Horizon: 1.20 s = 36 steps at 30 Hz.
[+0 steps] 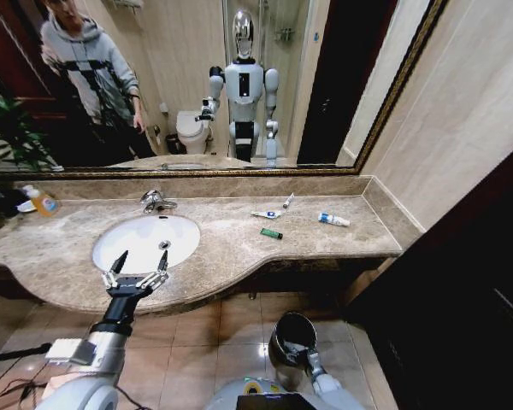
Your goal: Pick up the trash from the sink and place it in the trash bin.
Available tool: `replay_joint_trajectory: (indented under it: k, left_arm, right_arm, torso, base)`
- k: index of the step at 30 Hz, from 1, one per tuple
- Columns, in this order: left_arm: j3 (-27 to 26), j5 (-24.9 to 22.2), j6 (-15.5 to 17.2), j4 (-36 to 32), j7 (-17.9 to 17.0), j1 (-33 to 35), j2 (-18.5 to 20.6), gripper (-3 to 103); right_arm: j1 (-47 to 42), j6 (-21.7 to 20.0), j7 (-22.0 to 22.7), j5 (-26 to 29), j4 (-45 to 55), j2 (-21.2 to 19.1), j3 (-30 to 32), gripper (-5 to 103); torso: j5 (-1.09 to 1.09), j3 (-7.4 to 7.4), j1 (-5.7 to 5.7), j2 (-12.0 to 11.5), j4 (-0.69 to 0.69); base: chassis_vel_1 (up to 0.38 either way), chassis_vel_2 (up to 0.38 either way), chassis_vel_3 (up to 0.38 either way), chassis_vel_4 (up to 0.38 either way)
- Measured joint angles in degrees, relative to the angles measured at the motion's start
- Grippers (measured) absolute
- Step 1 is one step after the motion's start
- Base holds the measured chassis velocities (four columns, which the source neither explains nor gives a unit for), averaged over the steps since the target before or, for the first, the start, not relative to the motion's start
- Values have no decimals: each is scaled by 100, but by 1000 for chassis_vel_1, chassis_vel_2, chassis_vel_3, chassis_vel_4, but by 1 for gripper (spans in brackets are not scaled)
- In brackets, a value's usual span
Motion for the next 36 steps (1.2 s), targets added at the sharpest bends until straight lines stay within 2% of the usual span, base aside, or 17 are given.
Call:
replay_joint_trajectory:
  k: [1,6,8,9,12,14,19,21,24,25,28,29,30,32,33,35,36]
  left_arm:
    - [0,0,0,0,0,0,0,100]
    - [0,0,0,0,0,0,0,100]
    - [0,0,0,0,0,0,0,100]
    - [0,0,0,0,0,0,0,100]
    - [0,0,0,0,0,1,0,100]
    - [0,0,0,0,0,0,0,100]
    - [0,0,0,0,0,1,0,100]
    - [0,0,0,0,0,0,0,100]
    - [0,0,0,-1,0,0,0,100]
    - [0,0,0,-1,0,0,0,100]
    - [0,0,0,0,0,0,0,100]
    - [0,0,0,0,0,0,0,100]
    - [0,0,0,0,0,0,0,100]
    - [0,0,0,0,0,0,0,100]
    - [0,0,0,0,0,0,0,100]
    - [0,0,0,0,0,0,0,100]
    - [0,0,0,0,0,0,0,100]
  right_arm:
    - [-13,2,18,0,12,2,0,100]
    - [-167,38,727,-65,263,75,3,100]
    - [-300,396,859,-64,444,94,35,100]
    - [-300,396,859,-64,444,94,35,100]
    - [-649,1163,1080,-701,868,-44,97,100]
    - [-794,1310,1149,-811,1069,-87,101,100]
    - [-1811,1822,1500,-876,2524,-419,97,100]
    - [-2058,1846,1534,-851,2920,-497,99,100]
    - [-2897,1769,1541,-442,4519,-710,80,100]
    - [-2897,1769,1541,-442,4519,-710,80,100]
    - [-3689,1701,1543,-140,5885,-834,125,100]
    - [-3944,1701,1554,-113,6368,-873,161,100]
    - [-3944,1701,1554,-113,6368,-873,161,100]
    - [-4393,1686,1517,-142,7375,-974,251,100]
    - [-4393,1686,1517,-142,7375,-974,251,100]
    - [-4650,1513,1318,-62,8337,-1070,316,100]
    - [-4650,1513,1318,-62,8337,-1070,316,100]
  torso:
    - [0,0,0,0,0]
    - [0,0,0,0,0]
    - [1,0,0,0,0]
    - [1,0,0,0,0]
    - [0,0,0,0,0]
    - [2,0,0,0,0]
    - [2,0,0,0,0]
    - [2,0,0,0,-1]
    - [2,-1,-1,0,1]
    - [2,-1,-1,0,1]
    - [3,0,-1,0,-1]
    - [2,0,-1,0,-1]
    - [2,0,-1,0,-1]
    - [-1,-1,-1,1,-1]
    - [-1,-1,-1,1,-1]
    - [-1,0,-1,1,-1]
    - [-1,0,-1,1,-1]
  base:
    - [0,0,0,0]
    - [0,0,0,0]
    - [0,0,0,0]
    - [0,0,0,0]
    - [0,0,0,0]
    - [0,0,0,0]
    - [0,0,0,0]
    - [0,0,0,0]
    - [0,0,0,0]
    - [0,0,0,0]
    - [0,0,0,0]
    - [0,0,0,0]
    - [0,0,0,0]
    - [0,0,0,0]
    - [0,0,0,0]
    - [0,0,0,0]
    - [0,0,0,0]
